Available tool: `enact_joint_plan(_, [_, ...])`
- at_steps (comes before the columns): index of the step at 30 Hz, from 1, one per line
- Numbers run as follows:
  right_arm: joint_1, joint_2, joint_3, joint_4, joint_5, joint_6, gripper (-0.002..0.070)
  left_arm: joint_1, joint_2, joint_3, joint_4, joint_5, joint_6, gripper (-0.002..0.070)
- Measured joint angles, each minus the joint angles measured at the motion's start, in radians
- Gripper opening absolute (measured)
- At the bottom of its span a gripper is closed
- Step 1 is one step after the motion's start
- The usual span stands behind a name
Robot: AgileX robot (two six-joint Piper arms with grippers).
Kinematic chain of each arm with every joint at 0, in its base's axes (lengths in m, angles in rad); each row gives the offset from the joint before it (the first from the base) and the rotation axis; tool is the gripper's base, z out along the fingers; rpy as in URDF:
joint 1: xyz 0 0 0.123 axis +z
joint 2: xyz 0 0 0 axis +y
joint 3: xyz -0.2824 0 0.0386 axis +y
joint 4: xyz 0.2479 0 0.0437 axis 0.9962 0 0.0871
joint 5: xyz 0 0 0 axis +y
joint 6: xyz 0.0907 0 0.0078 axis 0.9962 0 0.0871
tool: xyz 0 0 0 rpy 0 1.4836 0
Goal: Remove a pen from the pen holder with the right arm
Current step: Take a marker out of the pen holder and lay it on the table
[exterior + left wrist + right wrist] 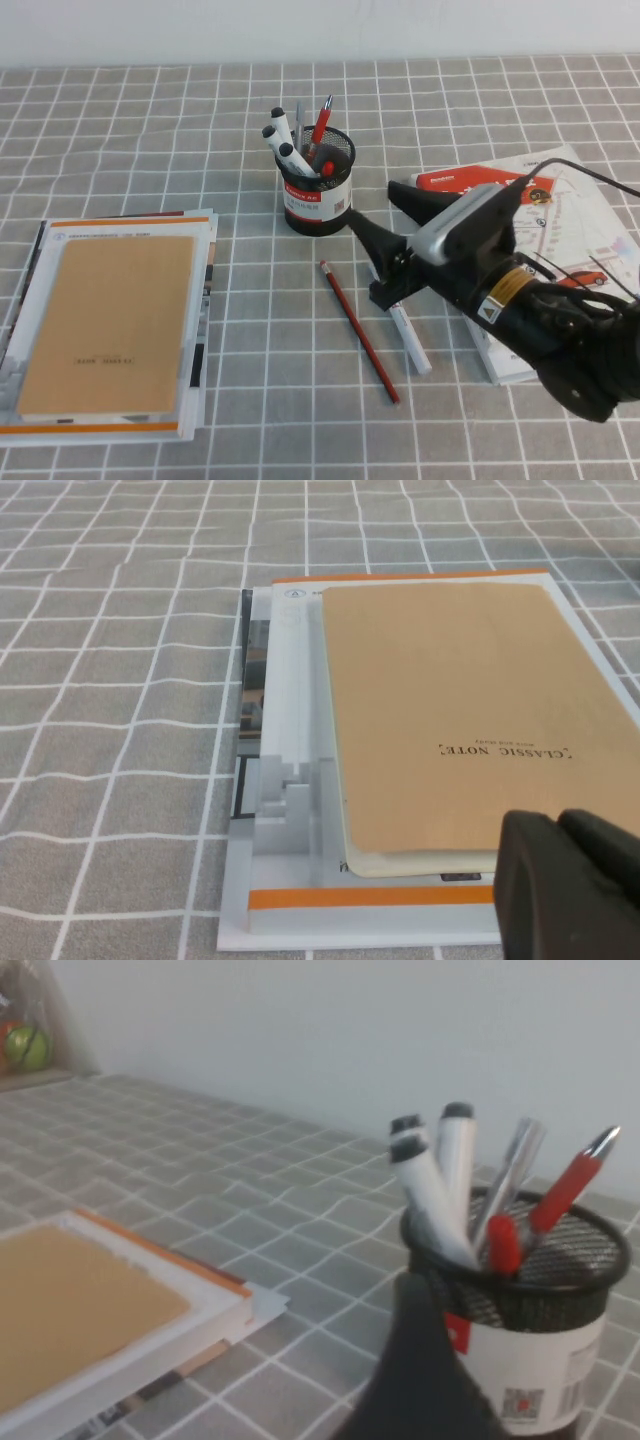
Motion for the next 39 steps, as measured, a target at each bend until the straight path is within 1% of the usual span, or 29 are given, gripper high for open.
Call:
enact_joint_plan(5, [0.000,0.058,-0.059,-0.045,-0.006,-0.030,0.0399,0.000,0.000,0.000,0.000,0.000,0.000,-0.0003])
enact_joint_plan(13, [0.000,0.149,-0.178,-0.050,-0.006,-0.041,0.0399,0.000,0.000,0.000,0.000,0.000,0.000,-0.0003])
enact_joint_plan(22, [0.000,0.190,-0.291,-0.050,-0.006,-0.043,0.0393,0.000,0.000,0.000,0.000,0.000,0.000,-0.0003])
enact_joint_plan(28, [0.000,0.225,-0.333,-0.043,0.025,-0.043,0.0366,0.000,0.000,0.000,0.000,0.000,0.000,-0.0003])
enact_joint_plan(39, [0.000,0.242,-0.357,-0.025,0.040,-0.043,0.0357,0.000,0.000,0.000,0.000,0.000,0.000,-0.0003])
